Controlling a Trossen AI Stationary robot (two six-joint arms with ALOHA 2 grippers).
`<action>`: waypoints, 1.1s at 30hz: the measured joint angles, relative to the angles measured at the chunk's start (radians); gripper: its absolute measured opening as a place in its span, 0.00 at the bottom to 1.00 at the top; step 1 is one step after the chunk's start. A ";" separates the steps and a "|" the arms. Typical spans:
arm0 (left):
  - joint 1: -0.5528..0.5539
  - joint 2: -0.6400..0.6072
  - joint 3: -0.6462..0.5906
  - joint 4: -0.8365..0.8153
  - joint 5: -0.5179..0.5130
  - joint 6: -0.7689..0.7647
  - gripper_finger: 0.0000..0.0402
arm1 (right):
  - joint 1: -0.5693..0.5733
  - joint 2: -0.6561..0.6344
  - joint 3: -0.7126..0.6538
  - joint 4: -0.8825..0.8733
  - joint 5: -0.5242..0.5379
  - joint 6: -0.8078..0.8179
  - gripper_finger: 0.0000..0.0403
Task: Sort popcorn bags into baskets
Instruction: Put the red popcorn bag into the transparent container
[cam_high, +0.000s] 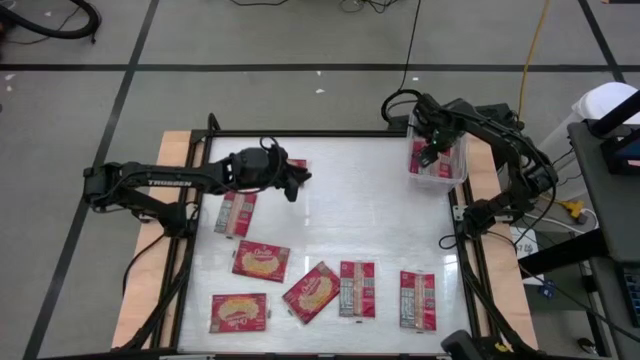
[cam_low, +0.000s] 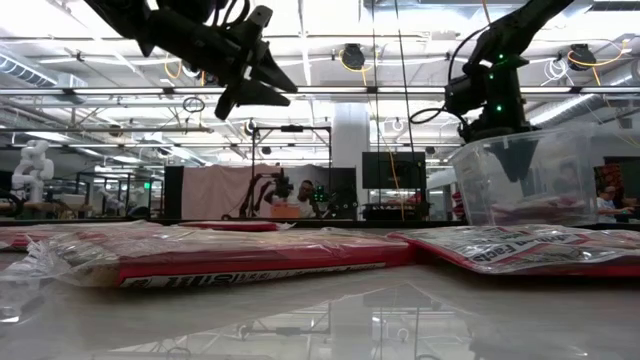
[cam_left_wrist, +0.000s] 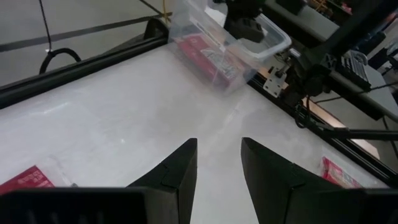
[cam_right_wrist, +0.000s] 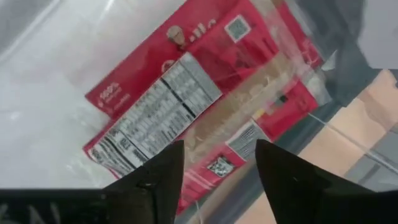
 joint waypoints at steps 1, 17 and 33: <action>0.005 0.000 0.000 0.000 0.000 0.000 0.32 | 0.000 0.004 0.000 -0.001 -0.004 -0.014 0.46; 0.023 0.000 0.000 -0.002 0.001 -0.008 0.32 | -0.005 0.204 -0.001 -0.046 -0.028 0.040 0.65; 0.023 0.000 0.000 0.000 0.002 0.008 0.32 | -0.004 0.225 -0.053 0.034 -0.021 0.021 0.27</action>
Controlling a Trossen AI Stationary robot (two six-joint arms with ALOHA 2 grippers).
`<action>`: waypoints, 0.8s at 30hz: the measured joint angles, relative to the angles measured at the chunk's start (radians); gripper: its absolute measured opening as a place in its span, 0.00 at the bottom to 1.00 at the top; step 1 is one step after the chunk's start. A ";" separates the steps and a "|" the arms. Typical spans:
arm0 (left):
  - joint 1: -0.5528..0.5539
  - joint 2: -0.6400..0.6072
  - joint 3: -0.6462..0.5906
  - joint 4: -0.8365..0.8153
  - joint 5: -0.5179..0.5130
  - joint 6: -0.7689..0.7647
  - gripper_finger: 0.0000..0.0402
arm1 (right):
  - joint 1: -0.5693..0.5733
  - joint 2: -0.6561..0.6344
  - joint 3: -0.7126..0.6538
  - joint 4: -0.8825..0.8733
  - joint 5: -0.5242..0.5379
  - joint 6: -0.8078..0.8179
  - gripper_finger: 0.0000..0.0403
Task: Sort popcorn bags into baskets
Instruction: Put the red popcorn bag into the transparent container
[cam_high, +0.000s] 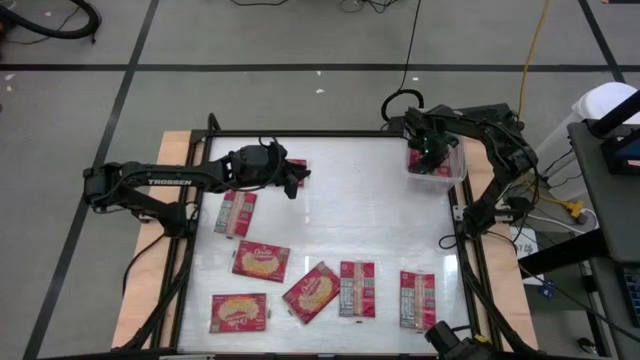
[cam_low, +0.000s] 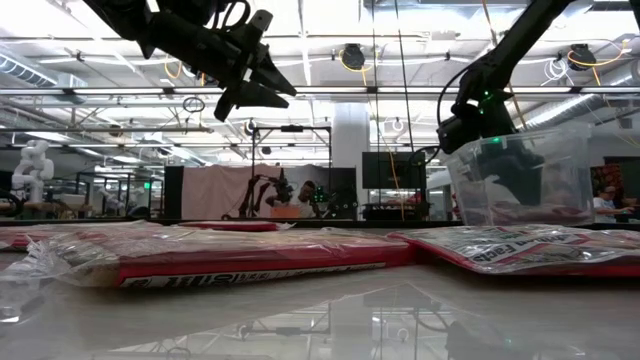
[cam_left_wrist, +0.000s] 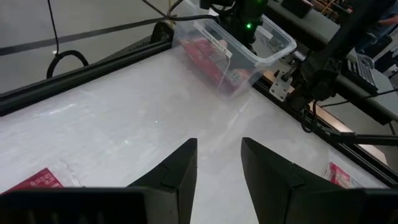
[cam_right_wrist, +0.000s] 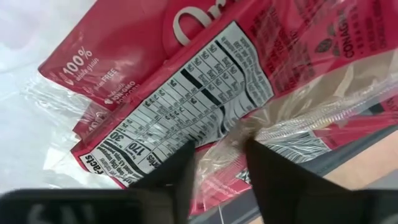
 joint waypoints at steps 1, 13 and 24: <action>0.000 0.000 0.000 0.000 0.000 0.003 0.32 | 0.000 0.000 0.000 0.001 0.000 -0.001 0.22; 0.000 0.000 0.000 0.000 0.000 0.003 0.32 | 0.000 -0.048 -0.006 -0.020 -0.035 -0.007 0.00; 0.000 0.000 0.000 0.001 0.000 0.003 0.32 | 0.013 -0.207 -0.006 -0.022 -0.038 0.004 0.00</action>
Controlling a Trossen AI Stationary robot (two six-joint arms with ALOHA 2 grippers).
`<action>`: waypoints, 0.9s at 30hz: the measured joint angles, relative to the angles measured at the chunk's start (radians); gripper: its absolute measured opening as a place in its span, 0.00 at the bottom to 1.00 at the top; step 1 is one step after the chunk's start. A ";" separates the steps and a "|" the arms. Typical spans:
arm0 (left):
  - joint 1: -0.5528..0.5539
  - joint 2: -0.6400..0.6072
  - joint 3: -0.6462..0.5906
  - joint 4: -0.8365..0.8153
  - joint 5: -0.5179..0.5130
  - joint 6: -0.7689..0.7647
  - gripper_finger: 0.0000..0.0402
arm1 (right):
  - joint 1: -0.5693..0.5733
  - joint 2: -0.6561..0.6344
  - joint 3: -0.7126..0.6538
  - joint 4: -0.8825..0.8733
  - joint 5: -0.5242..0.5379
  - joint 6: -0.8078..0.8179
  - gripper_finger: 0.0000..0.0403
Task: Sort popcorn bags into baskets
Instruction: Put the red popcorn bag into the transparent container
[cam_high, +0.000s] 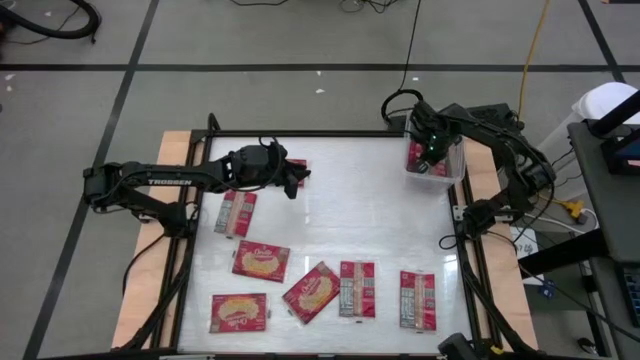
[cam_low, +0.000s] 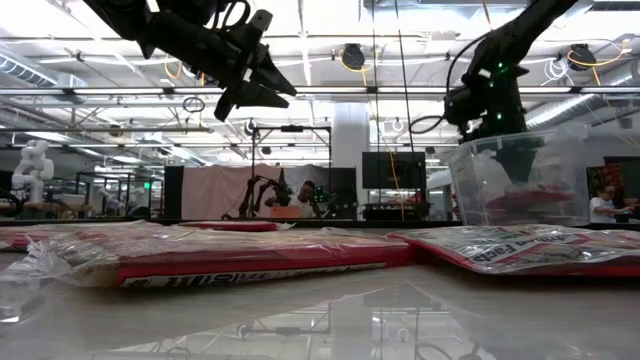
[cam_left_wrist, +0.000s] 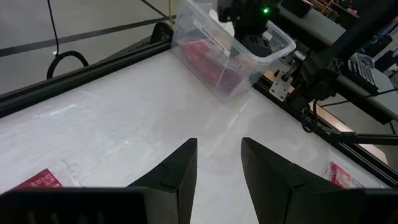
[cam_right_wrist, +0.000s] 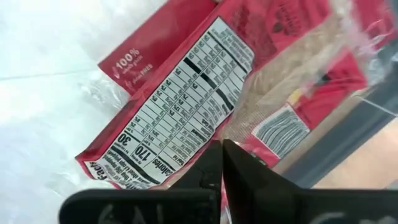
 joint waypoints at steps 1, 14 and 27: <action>0.000 0.000 0.000 0.000 0.000 0.000 0.32 | 0.000 -0.012 0.000 0.000 0.000 0.002 0.00; -0.011 0.000 0.000 0.001 0.000 -0.026 0.32 | 0.000 -0.121 0.002 0.013 -0.025 0.055 0.00; -0.016 0.000 0.000 0.000 0.002 -0.030 0.32 | 0.000 -0.011 0.005 0.022 0.000 0.197 0.11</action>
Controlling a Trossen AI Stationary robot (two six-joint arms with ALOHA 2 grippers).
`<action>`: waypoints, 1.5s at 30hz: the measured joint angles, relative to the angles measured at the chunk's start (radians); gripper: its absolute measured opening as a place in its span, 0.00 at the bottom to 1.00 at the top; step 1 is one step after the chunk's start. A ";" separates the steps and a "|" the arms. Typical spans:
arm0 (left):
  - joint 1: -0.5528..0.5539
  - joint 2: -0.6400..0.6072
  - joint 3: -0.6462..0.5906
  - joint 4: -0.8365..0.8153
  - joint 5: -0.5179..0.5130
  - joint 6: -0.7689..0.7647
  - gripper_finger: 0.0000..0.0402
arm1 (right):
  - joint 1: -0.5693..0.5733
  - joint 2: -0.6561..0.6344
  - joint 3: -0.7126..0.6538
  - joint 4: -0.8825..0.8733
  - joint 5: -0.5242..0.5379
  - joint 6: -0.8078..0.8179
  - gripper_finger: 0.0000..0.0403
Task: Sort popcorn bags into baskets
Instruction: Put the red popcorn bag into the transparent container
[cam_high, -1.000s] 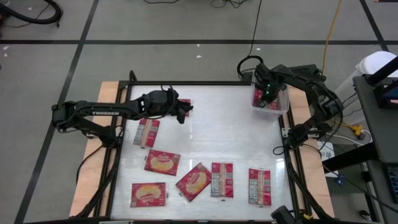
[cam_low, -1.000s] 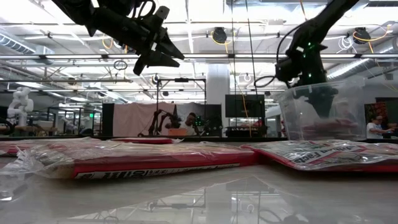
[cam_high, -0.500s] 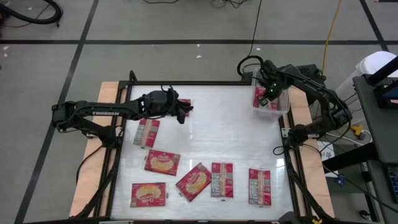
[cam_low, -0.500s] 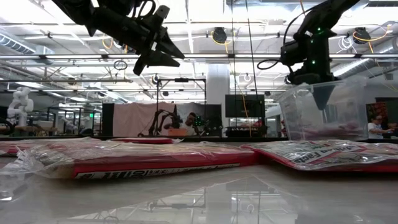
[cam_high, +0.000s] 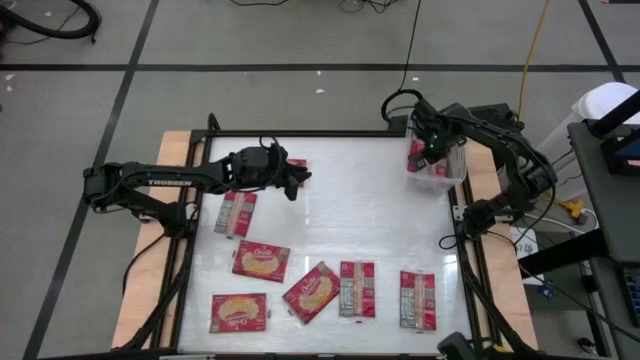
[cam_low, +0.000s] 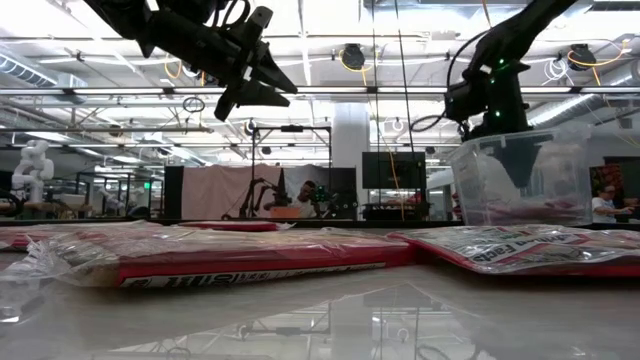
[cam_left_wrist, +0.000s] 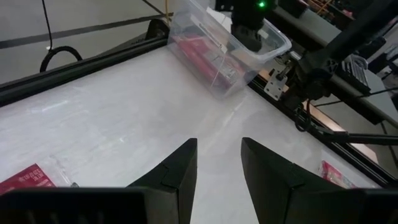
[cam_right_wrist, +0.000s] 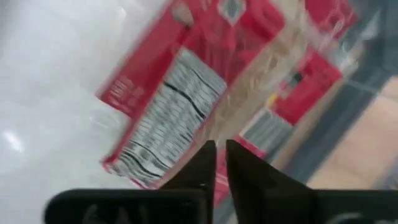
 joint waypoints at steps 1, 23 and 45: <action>0.000 0.000 0.000 0.000 0.007 -0.002 0.32 | 0.001 0.013 0.002 0.000 0.008 0.009 0.14; 0.000 0.000 0.000 -0.001 0.036 0.006 0.32 | 0.027 0.056 -0.007 0.017 -0.060 -0.206 0.52; 0.002 0.000 0.000 -0.001 0.031 0.004 0.32 | 0.013 0.046 -0.187 0.159 -0.026 -0.296 0.38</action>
